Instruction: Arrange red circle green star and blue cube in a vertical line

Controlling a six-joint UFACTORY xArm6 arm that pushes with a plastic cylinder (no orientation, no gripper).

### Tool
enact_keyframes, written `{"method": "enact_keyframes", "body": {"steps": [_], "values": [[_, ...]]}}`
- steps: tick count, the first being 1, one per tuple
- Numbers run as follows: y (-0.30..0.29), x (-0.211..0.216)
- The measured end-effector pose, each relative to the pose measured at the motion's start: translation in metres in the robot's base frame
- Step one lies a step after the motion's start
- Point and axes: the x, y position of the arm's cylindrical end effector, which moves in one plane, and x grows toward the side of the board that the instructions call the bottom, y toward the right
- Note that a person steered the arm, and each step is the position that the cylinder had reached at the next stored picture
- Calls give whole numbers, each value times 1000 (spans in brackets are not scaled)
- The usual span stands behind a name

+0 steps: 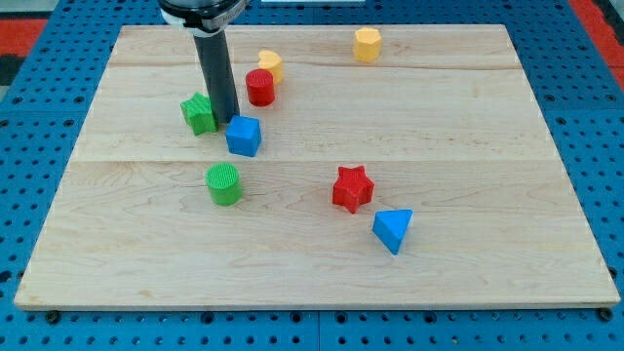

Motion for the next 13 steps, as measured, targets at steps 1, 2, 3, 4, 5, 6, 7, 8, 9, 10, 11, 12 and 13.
{"method": "enact_keyframes", "body": {"steps": [1, 2, 3, 4, 5, 6, 7, 8, 9, 10, 11, 12, 13], "values": [[27, -6], [69, -10], [76, -38], [60, -63], [30, -62], [70, -48], [57, -48], [16, -45], [19, -40], [8, -40], [-13, -41], [39, -32], [63, -3]]}}
